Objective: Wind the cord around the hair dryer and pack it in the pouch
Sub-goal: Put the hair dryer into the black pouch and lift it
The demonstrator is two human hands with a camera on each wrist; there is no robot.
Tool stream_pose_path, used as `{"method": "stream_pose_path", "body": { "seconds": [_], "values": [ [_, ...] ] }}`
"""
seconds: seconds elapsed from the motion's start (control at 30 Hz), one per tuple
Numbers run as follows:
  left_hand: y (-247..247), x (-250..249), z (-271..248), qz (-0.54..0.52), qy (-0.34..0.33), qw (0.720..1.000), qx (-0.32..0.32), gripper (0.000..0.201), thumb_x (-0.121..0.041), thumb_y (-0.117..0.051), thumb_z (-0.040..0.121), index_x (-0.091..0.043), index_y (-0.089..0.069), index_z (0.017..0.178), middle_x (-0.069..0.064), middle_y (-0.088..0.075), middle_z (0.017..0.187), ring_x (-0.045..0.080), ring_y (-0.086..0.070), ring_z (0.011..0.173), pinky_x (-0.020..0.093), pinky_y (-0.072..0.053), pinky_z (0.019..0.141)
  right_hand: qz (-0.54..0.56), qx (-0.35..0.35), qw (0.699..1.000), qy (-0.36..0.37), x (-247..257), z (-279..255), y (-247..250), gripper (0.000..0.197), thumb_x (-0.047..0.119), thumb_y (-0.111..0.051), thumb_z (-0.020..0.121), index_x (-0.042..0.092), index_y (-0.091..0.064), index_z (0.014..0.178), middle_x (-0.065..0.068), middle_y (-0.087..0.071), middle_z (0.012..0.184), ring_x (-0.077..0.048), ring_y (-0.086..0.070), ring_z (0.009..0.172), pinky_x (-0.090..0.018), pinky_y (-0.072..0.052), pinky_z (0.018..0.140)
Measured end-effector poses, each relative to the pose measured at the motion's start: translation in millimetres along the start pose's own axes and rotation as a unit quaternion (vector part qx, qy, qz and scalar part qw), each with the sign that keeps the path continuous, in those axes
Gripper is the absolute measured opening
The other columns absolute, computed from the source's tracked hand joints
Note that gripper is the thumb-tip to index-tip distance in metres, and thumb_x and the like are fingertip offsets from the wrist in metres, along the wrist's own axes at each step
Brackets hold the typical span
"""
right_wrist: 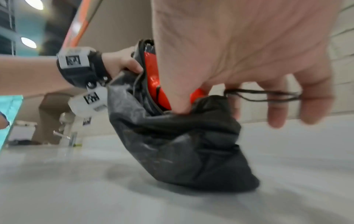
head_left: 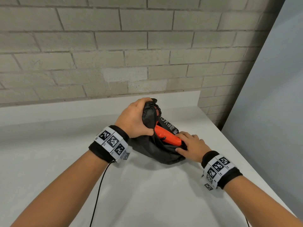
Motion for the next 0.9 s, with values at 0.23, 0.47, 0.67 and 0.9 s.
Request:
{"method": "stream_pose_path", "body": {
  "seconds": [0.23,0.47,0.67,0.9],
  "values": [
    [8.0,12.5,3.6,0.033,0.042,0.999,0.0,0.097,-0.026,-0.081,0.05,-0.02,-0.032,0.134,0.004,-0.049,0.131,0.024,-0.049,0.117,0.038,-0.045,0.097,0.285,-0.067,0.955,-0.043,-28.3,19.5,30.6,0.029,-0.003,-0.045,0.085,0.025,-0.044,0.078,-0.011,-0.054,0.084,-0.024,-0.048,0.077,-0.025,-0.038,0.063],
    [0.6,20.4,-1.2,0.019,0.058,0.998,0.024,0.098,-0.025,-0.083,0.049,-0.022,-0.033,0.133,0.0,-0.051,0.128,0.02,-0.052,0.112,0.034,-0.047,0.094,0.367,-0.409,0.835,-0.021,-31.1,-23.7,155.9,0.014,0.002,-0.039,0.093,0.004,-0.052,0.096,-0.005,-0.051,0.079,-0.015,-0.045,0.067,-0.014,-0.035,0.052],
    [-7.9,29.1,-6.8,-0.031,0.077,0.996,0.033,0.095,-0.02,-0.082,0.051,-0.022,-0.033,0.132,0.0,-0.051,0.127,0.019,-0.052,0.112,0.029,-0.045,0.094,0.394,-0.385,0.834,-0.032,-35.2,-14.0,153.9,0.013,0.002,-0.04,0.091,0.011,-0.046,0.084,0.006,-0.044,0.068,-0.005,-0.039,0.06,-0.007,-0.034,0.053],
    [-16.8,38.7,-16.5,-0.073,0.094,0.992,0.031,0.083,-0.037,-0.084,0.046,-0.025,-0.045,0.118,-0.003,-0.058,0.114,0.017,-0.057,0.103,0.035,-0.048,0.091,0.537,-0.285,0.792,-0.05,-38.7,1.2,124.1,0.031,0.003,-0.035,0.093,0.023,-0.042,0.071,0.001,-0.04,0.07,-0.01,-0.036,0.061,-0.023,-0.031,0.056]
  ]
}}
Point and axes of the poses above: each hand's wrist, its own z-axis towards the middle knuckle, its own y-axis out of the back of the hand, x = y × z, the point moved 10 cm from there along z, towards the middle knuckle
